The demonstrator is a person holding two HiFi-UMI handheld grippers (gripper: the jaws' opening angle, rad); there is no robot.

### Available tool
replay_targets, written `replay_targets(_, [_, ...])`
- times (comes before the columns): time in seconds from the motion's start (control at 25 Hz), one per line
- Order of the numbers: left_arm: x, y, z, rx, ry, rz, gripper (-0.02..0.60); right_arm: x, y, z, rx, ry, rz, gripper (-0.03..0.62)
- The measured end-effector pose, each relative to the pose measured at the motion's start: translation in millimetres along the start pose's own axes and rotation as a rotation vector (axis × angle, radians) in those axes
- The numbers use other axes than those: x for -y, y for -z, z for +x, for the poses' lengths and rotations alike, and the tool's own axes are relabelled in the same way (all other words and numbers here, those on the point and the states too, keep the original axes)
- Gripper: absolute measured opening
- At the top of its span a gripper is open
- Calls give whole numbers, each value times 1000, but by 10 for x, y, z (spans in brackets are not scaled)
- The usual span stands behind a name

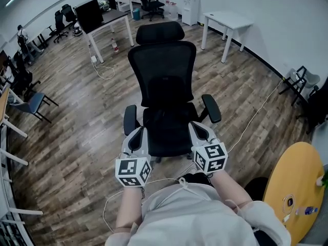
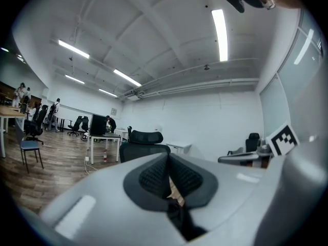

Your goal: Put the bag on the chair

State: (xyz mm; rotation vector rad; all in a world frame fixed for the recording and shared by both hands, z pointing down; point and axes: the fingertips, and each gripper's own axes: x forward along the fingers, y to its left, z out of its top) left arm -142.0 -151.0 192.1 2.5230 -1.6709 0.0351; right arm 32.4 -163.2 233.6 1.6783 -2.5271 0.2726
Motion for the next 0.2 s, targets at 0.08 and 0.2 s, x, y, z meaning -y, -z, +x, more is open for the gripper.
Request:
replay_targets(0.08, [27, 22, -14, -3, 1, 1, 6, 12, 29, -11, -3, 4, 4, -2])
replay_targets(0.2, [22, 56, -44, -5, 1, -6, 6, -2, 71, -8, -6, 9, 9, -2])
